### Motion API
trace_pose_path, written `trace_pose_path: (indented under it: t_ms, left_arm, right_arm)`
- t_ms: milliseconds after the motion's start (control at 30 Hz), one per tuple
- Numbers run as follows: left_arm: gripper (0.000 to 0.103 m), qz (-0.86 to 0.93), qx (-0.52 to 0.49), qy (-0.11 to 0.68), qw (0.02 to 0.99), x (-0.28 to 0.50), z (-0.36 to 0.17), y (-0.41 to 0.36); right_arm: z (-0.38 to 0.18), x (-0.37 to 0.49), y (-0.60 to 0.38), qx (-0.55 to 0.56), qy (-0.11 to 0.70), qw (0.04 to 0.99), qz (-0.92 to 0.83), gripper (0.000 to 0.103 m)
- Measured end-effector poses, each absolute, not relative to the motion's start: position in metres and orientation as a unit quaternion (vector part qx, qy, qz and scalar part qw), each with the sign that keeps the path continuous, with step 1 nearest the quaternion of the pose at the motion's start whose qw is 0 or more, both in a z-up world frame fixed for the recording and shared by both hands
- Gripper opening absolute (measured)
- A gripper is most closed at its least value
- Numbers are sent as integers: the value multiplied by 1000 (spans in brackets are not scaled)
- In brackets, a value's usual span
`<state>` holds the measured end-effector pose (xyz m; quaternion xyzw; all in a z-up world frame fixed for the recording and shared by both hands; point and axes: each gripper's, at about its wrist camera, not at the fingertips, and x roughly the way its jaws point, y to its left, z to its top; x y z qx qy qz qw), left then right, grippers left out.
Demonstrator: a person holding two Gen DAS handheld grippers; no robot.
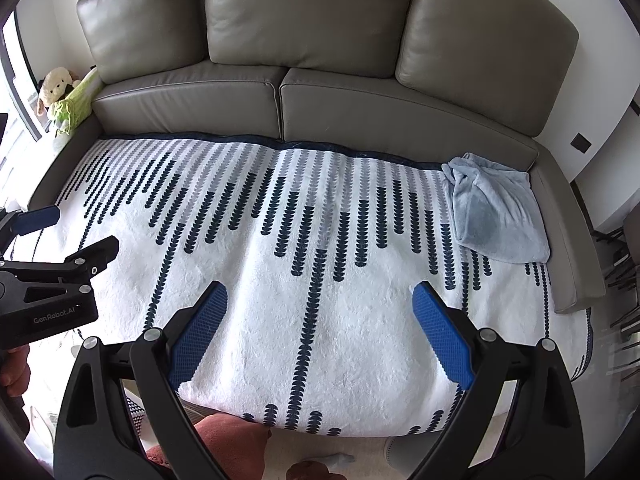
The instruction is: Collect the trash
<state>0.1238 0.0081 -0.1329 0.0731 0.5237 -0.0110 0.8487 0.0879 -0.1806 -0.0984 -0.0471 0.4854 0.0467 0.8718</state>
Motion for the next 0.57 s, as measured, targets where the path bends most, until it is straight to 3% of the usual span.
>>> trace_pose_path:
  t_ms: [567]
  left_arm:
    - [92,-40,80,548,832,124,-134,-2]
  right_arm:
    - [-94,86,-187,-37,481,875,46,91]
